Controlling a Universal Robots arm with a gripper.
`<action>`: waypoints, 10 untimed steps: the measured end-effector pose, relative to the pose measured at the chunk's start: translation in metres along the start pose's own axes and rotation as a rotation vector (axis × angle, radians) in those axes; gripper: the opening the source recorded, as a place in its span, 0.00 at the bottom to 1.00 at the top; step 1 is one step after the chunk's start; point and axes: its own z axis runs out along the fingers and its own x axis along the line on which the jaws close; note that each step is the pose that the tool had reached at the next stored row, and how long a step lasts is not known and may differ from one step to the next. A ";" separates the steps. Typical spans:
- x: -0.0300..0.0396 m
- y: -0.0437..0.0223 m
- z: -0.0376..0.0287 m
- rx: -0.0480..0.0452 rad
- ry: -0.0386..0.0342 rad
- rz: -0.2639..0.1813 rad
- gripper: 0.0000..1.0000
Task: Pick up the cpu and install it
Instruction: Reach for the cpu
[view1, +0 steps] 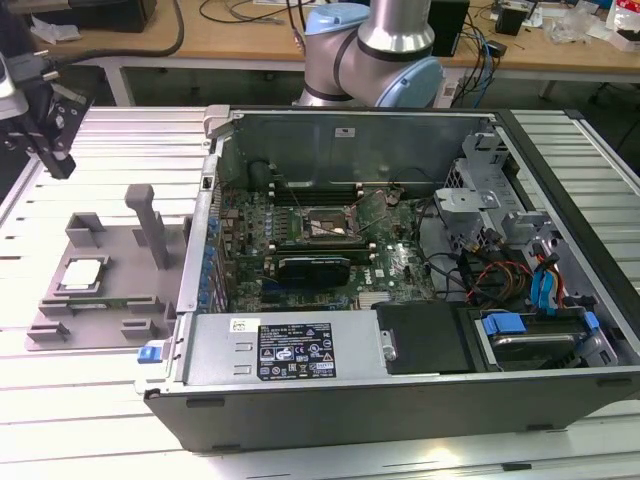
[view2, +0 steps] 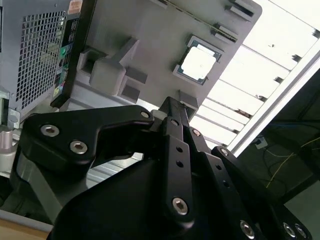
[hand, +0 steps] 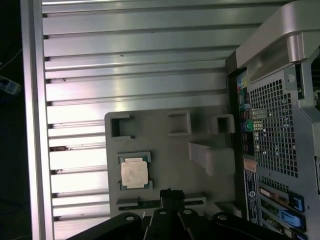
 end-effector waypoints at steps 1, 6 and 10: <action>0.0005 -0.0004 0.0013 0.0001 0.0001 0.000 0.11; 0.0035 -0.0044 0.0096 -0.0001 0.0000 0.000 0.11; 0.0063 -0.0065 0.0186 0.0000 0.0000 0.000 0.11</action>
